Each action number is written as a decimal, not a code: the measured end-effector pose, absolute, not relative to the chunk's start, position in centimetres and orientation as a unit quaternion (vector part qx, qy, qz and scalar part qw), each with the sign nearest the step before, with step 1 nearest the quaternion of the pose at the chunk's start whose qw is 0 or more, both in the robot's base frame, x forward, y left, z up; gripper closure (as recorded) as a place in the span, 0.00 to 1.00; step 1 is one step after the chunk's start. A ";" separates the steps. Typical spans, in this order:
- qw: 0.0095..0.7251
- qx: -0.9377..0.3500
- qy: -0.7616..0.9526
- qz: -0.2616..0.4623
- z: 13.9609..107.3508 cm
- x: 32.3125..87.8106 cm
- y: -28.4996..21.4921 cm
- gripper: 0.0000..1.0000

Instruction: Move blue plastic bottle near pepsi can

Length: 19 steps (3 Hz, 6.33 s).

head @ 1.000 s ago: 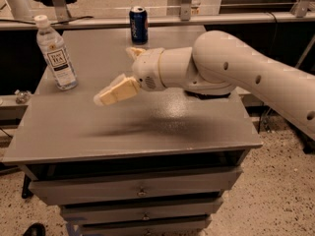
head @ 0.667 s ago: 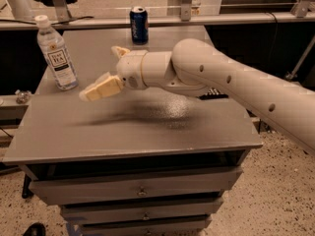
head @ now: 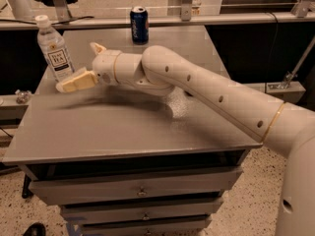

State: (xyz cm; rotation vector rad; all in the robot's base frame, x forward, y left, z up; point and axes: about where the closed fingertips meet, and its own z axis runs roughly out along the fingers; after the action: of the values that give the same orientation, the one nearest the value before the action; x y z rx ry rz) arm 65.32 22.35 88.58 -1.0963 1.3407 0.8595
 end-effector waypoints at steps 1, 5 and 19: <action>0.578 -0.458 0.560 0.378 88.7 66.9 25.0 0.00; 0.579 -0.461 0.560 0.372 89.3 68.0 25.7 0.87; 0.641 -0.298 0.666 0.238 91.1 88.2 -4.9 1.00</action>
Offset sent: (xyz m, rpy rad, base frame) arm 0.0361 0.0640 0.0072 0.0748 -0.0240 0.0318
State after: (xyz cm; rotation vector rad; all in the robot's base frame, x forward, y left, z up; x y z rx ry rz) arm 88.24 -4.87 91.12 -0.6800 1.5194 0.5416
